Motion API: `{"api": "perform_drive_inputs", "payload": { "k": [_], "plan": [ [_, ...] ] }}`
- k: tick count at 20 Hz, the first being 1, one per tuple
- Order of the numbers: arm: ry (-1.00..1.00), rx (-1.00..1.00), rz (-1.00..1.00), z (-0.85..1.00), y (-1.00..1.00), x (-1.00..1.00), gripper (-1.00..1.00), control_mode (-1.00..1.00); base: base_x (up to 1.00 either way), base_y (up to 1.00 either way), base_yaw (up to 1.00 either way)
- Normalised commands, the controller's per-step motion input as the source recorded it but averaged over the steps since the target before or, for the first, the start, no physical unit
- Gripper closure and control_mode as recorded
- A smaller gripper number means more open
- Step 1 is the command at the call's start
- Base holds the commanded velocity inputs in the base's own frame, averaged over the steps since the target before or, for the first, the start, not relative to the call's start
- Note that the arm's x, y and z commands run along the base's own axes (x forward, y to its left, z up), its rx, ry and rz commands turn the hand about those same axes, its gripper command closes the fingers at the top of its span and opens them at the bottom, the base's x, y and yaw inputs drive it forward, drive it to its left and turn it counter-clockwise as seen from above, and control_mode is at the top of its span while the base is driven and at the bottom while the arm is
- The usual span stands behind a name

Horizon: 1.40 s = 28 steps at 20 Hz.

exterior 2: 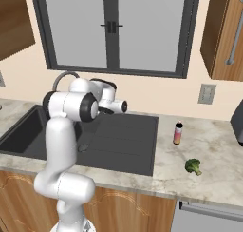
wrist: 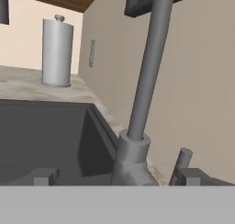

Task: Turn on the sink faucet. Then move the broccoli from the counter to the sink. Turn off the sink. Move the vegetable from the sink to the pot next to the stove. Finally move the pot to the rear right burner.

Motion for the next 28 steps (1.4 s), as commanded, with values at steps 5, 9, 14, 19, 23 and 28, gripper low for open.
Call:
{"api": "perform_drive_inputs", "payload": {
  "k": [5,9,14,19,23,28],
  "plan": [
    [0.0,0.0,0.0,-0.08,0.01,0.28,-1.0,-1.0,0.0,0.0,0.0],
    [0.0,0.0,0.0,-0.09,0.03,0.26,-1.0,-1.0,0.0,0.0,0.0],
    [0.0,0.0,0.0,-0.11,0.02,0.13,-1.0,-1.0,0.0,0.0,0.0],
    [0.0,0.0,0.02,-0.12,0.08,0.0,-1.0,-1.0,0.0,0.0,0.0],
    [0.0,0.0,0.0,-0.05,0.14,0.0,-1.0,-1.0,0.0,0.0,0.0],
    [0.0,0.0,0.0,-0.02,0.16,0.05,-1.0,-1.0,0.0,0.0,0.0]
  ]
}}
